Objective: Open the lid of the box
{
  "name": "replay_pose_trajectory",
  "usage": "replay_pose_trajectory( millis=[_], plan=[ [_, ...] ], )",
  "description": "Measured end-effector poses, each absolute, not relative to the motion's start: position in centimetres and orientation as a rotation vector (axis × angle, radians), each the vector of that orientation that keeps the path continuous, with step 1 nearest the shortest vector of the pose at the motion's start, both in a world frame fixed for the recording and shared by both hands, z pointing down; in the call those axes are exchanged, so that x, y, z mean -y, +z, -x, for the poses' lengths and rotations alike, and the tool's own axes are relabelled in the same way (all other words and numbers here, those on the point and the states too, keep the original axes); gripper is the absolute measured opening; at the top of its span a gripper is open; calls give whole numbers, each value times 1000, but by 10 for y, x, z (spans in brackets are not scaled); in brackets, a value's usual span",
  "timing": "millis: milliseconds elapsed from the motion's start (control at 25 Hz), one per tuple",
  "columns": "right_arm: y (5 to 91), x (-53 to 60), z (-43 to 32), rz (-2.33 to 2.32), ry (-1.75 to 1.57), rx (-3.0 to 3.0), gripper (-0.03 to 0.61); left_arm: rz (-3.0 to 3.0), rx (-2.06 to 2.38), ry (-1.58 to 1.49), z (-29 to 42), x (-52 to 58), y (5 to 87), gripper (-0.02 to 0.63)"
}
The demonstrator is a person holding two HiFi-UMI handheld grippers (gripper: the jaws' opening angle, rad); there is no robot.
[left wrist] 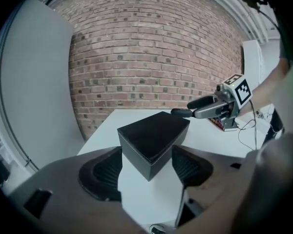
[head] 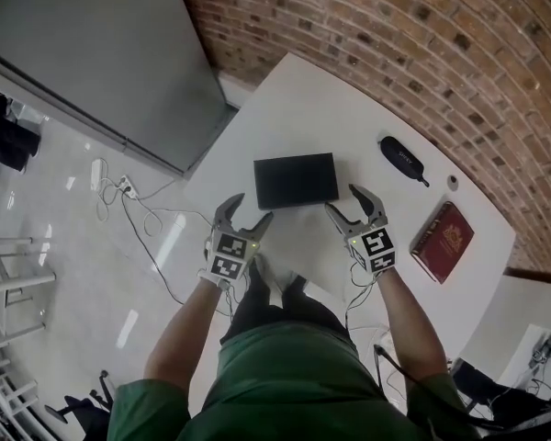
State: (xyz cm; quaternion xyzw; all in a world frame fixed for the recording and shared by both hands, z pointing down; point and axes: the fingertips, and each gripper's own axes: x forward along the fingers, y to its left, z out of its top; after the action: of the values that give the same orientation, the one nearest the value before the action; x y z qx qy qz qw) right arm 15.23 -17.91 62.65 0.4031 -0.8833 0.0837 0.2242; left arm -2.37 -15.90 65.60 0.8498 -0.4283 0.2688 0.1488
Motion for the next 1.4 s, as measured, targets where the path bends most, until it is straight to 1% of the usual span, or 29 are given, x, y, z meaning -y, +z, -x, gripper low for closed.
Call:
replay_pose_trajectory(
  millis=[80, 400, 680, 720, 760, 880, 1120, 1400],
  plan=[
    [637, 181, -150, -1077, 228, 2414, 301, -2434, 1215, 776, 24, 163, 663, 301],
    [673, 183, -138, -952, 222, 2374, 313, -2411, 1166, 772, 20, 171, 683, 305],
    [681, 189, -133, -941, 247, 2380, 321, -2422, 1150, 754, 9, 172, 686, 305],
    [682, 189, -133, -941, 260, 2379, 320, -2425, 1146, 749, 7, 172, 685, 296],
    [682, 188, -134, -942, 279, 2378, 318, -2424, 1146, 741, 5, 171, 685, 261],
    [683, 188, -134, -944, 338, 2374, 308, -2407, 1151, 711, 3, 170, 685, 252],
    [682, 188, -134, -947, 441, 2368, 299, -2343, 1160, 654, 4, 170, 683, 249],
    [677, 189, -132, -940, 640, 2403, 302, -2272, 1128, 527, 2, 170, 678, 252]
  ],
)
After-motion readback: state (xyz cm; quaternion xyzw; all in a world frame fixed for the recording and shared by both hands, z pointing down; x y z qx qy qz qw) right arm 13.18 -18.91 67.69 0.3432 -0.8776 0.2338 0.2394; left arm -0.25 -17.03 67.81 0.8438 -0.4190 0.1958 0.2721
